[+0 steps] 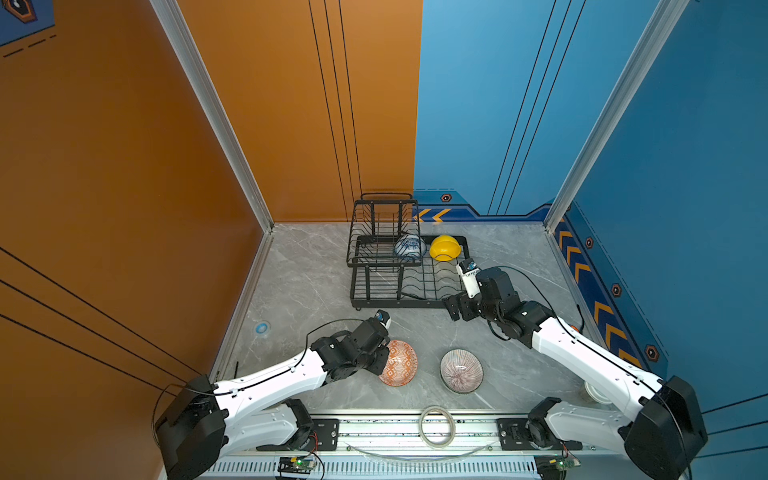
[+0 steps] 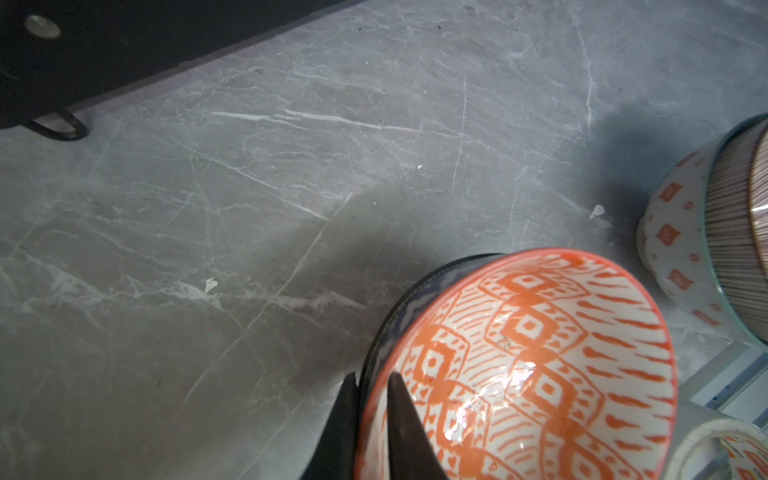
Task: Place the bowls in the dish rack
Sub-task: 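Lift the orange-patterned bowl with the left gripper toward the right gripper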
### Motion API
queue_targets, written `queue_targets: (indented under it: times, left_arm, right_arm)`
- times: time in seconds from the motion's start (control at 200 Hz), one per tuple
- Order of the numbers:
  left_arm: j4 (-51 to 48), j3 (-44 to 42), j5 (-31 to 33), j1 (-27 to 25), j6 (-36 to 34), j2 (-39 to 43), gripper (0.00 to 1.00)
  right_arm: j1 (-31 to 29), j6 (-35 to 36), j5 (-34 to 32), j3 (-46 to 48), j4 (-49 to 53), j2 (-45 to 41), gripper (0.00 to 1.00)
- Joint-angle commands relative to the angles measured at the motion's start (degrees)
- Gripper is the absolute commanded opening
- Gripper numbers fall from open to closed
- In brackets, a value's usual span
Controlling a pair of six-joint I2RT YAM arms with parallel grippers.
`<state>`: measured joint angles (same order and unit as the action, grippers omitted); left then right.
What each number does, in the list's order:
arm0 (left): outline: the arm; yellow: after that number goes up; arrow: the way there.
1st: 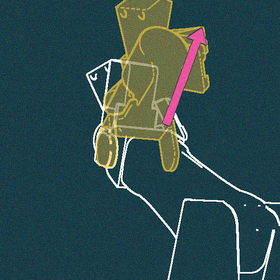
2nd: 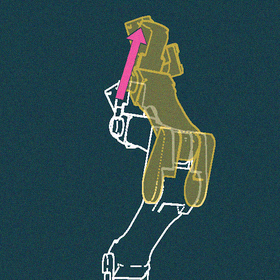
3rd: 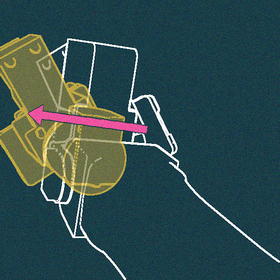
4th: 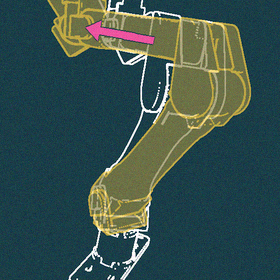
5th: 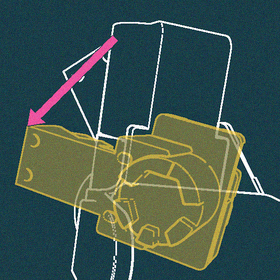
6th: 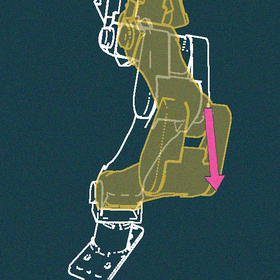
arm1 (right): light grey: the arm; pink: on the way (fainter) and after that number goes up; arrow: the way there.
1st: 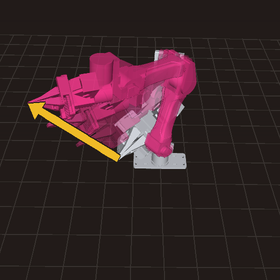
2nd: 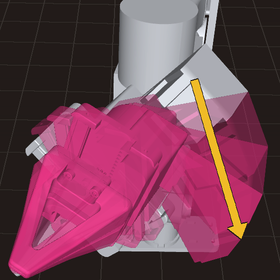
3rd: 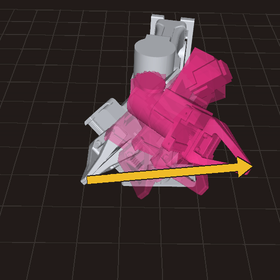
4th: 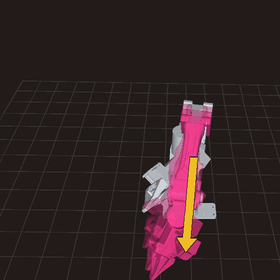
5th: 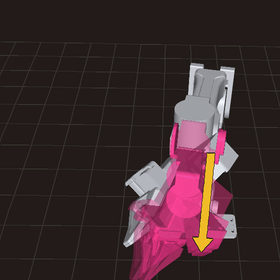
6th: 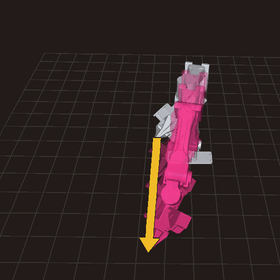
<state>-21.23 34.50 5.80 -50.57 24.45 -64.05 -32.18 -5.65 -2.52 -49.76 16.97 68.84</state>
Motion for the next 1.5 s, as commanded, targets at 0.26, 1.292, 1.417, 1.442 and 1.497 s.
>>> queue_targets:
  times: [0.26,1.292,1.417,1.442,1.497]
  left_arm:
    - [0.2,-0.2,-0.4,0.6,-0.3,1.1,0.02]
    - [3.2,5.7,-2.4,4.4,-0.3,10.1,0.0]
    - [3.6,8.5,-2.2,4.9,-1.0,10.0,0.0]
    - [3.8,9.1,-2.2,5.0,-1.2,9.8,0.0]
    - [5.0,10.1,-2.2,5.2,-1.3,9.5,0.0]
  right_arm:
    - [0.3,-0.4,1.3,0.1,0.9,-0.5,1.0]
    - [0.9,-1.0,4.6,-0.8,3.1,-5.8,1.0]
    - [1.0,-1.4,6.9,-2.3,4.8,-8.1,1.0]
    - [1.0,-1.4,7.4,-2.6,5.0,-8.7,1.0]
    - [1.0,-1.8,8.6,-3.2,5.3,-9.9,1.0]
